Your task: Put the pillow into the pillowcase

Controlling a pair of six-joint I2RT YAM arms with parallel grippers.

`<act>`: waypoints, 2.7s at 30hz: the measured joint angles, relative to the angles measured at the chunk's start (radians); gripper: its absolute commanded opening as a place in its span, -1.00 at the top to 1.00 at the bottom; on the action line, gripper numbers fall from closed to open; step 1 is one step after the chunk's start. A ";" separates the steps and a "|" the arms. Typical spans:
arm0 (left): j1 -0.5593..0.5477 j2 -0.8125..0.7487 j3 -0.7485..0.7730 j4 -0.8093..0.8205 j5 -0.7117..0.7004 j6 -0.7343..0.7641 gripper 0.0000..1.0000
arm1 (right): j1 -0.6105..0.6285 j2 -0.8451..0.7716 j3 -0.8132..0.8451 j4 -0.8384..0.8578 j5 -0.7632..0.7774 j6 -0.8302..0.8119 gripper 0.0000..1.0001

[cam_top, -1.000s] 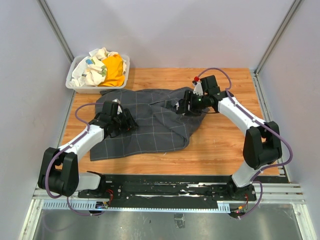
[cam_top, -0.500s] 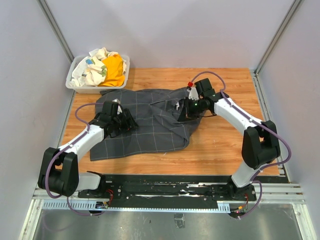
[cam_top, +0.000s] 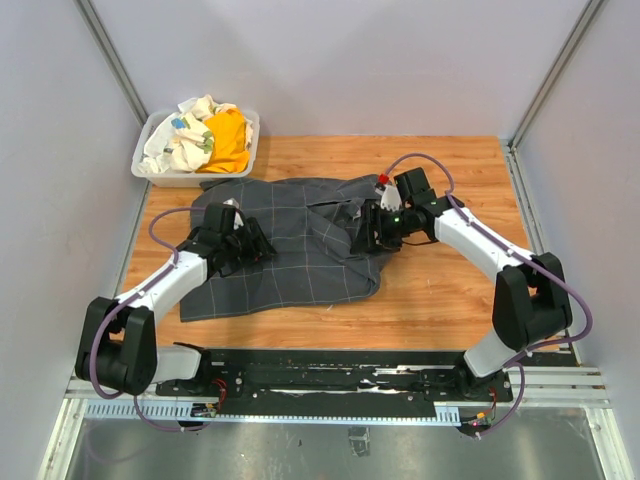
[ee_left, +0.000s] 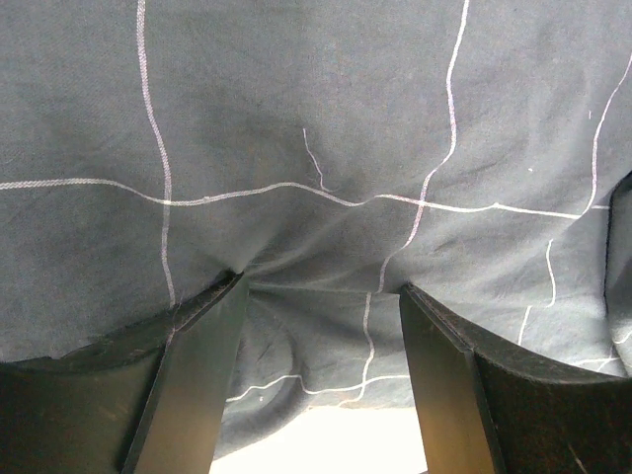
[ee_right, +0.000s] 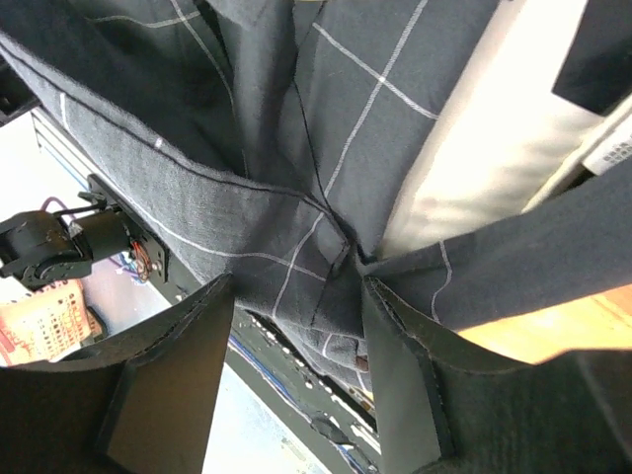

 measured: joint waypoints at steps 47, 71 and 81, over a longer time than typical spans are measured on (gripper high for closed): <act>0.002 0.013 -0.008 0.019 0.000 -0.008 -0.37 | -0.096 -0.484 -0.055 -0.569 0.573 -0.023 0.99; 0.002 0.022 0.046 -0.055 0.010 -0.007 -0.40 | -0.242 -0.439 -0.084 -0.519 0.634 0.089 -0.06; 0.002 0.022 0.053 -0.069 0.011 -0.007 -0.39 | -0.374 0.028 0.161 -0.259 0.530 0.121 -0.02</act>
